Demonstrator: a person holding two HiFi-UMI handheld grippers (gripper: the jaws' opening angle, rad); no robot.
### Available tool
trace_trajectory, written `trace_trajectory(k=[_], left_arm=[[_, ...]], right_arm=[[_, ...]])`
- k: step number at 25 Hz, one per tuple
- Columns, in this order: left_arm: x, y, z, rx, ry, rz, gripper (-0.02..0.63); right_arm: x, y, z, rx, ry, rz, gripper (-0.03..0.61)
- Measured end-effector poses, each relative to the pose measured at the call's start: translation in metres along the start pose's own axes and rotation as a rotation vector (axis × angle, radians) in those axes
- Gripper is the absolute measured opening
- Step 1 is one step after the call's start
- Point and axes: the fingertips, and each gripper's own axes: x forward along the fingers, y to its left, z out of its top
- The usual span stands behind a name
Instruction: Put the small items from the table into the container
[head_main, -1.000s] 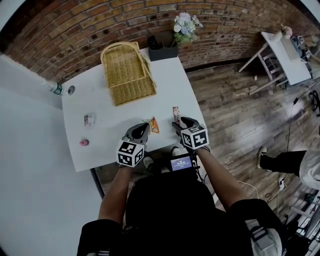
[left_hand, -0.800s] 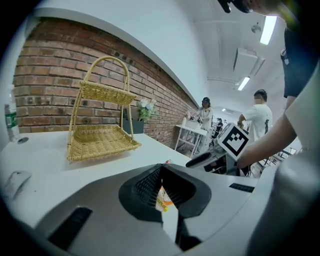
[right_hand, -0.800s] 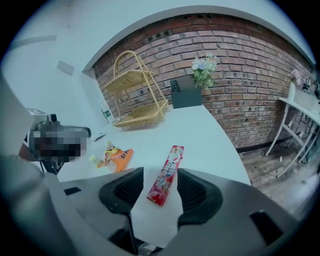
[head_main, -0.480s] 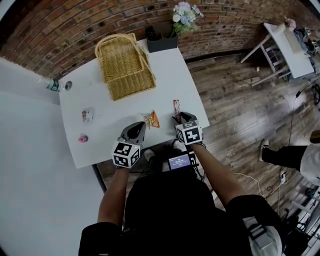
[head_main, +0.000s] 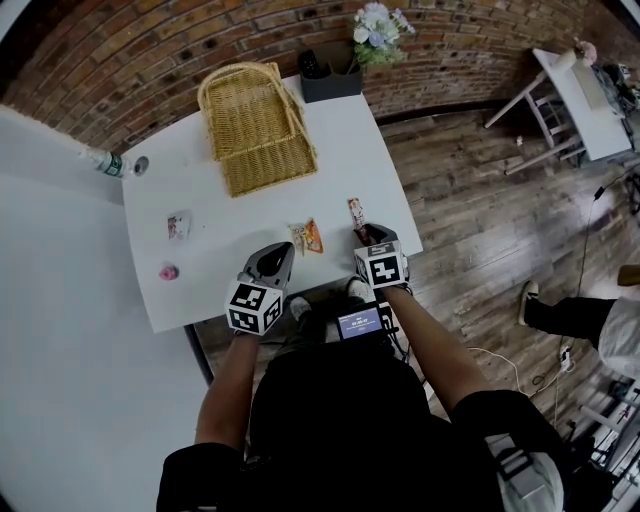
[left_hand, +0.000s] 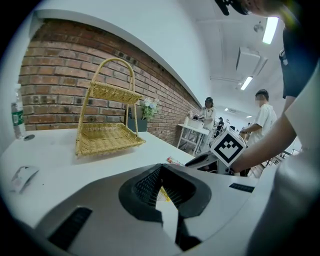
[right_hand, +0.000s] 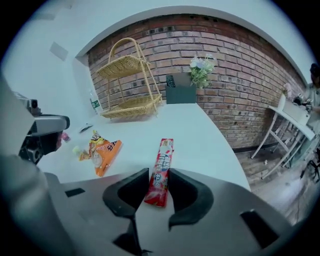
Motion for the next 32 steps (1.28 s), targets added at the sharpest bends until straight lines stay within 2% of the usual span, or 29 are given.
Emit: trace_trajectory(k=[6, 13, 19, 26, 32], left_arm=[[0.003, -0.001, 0.003, 0.002, -0.010, -0.004, 0.009], [0.009, 0.000, 0.006, -0.001, -0.026, -0.008, 0.009], [0.011, 0.004, 0.017, -0.009, -0.058, 0.001, 0.009], [0.005, 0.011, 0.033, -0.009, -0.102, 0.033, 0.009], [-0.001, 0.020, 0.035, -0.031, -0.113, 0.075, 0.009]], right_arm=[[-0.004, 0.001, -0.004, 0.012, 0.015, 0.036, 0.123], [-0.008, 0.003, 0.005, 0.002, -0.020, 0.062, 0.121], [-0.019, 0.012, 0.037, -0.042, -0.076, 0.101, 0.120], [-0.030, 0.045, 0.077, -0.126, -0.136, 0.181, 0.120], [-0.032, 0.063, 0.096, -0.125, -0.150, 0.246, 0.118]])
